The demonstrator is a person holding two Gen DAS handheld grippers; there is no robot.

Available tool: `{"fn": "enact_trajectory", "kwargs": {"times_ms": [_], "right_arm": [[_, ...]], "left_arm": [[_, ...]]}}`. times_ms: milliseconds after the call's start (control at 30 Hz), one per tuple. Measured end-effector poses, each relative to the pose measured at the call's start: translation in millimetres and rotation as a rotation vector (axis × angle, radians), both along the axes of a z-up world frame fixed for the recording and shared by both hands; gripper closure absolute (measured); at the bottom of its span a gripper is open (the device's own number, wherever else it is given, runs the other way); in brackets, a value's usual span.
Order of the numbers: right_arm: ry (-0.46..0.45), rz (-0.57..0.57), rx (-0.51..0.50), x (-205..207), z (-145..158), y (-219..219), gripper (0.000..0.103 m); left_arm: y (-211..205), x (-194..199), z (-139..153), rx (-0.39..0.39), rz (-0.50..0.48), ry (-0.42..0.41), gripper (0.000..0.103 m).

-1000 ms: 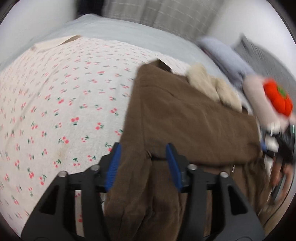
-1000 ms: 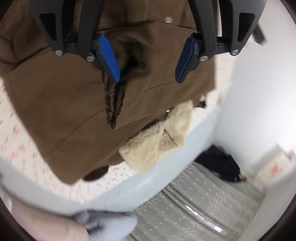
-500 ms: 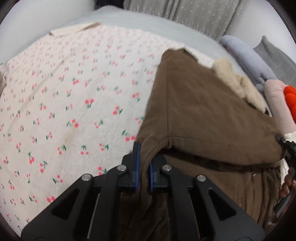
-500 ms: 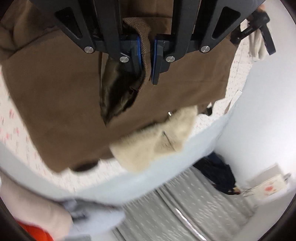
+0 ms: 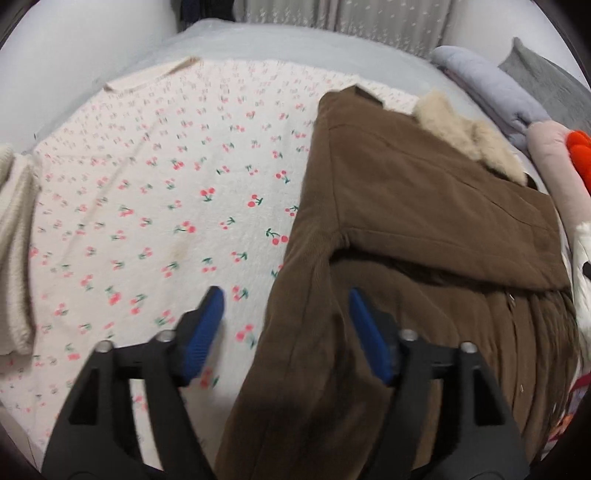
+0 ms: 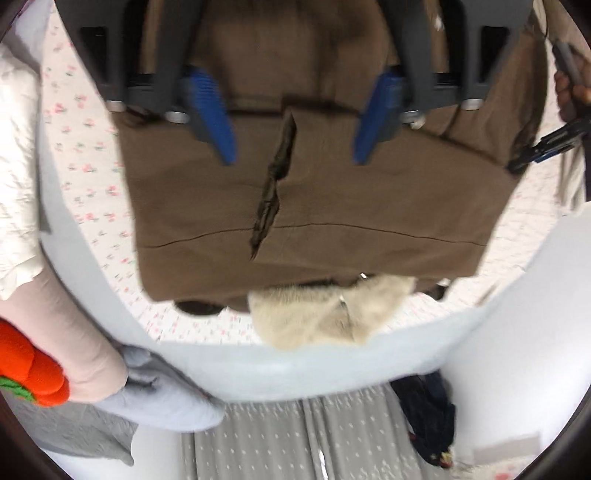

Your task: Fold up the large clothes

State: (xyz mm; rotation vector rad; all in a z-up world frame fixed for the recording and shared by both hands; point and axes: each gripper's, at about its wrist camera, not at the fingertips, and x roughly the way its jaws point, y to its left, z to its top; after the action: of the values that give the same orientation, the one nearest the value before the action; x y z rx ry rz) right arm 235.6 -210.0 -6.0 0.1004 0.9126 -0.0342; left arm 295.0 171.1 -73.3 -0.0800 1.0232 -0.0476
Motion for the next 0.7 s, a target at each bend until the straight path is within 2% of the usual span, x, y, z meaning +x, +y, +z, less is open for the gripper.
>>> {"fn": "enact_trajectory", "kwargs": {"times_ms": [100,200,333,433,633,700], "right_arm": [[-0.016,0.015,0.003,-33,17,-15,0.022],[0.006,0.029,0.002,-67,22,-28,0.021],[0.018,0.032,-0.017,-120,20,-55,0.020],[0.028,0.033,0.040,-157,12,-80,0.019],[0.064,0.018,0.194,-221,-17,-122,0.019],[0.087,0.007,0.237,-234,-31,-130,0.019]], "left_arm": [[3,-25,13,0.026,-0.021,-0.019,0.022],[8,-53,18,0.022,-0.059,-0.008,0.021],[11,-92,12,0.037,-0.131,0.017,0.021],[17,-123,3,0.032,-0.175,0.042,0.021],[40,-166,-16,-0.099,-0.244,0.093,0.021],[54,-177,-25,-0.183,-0.255,0.115,0.021]]}}
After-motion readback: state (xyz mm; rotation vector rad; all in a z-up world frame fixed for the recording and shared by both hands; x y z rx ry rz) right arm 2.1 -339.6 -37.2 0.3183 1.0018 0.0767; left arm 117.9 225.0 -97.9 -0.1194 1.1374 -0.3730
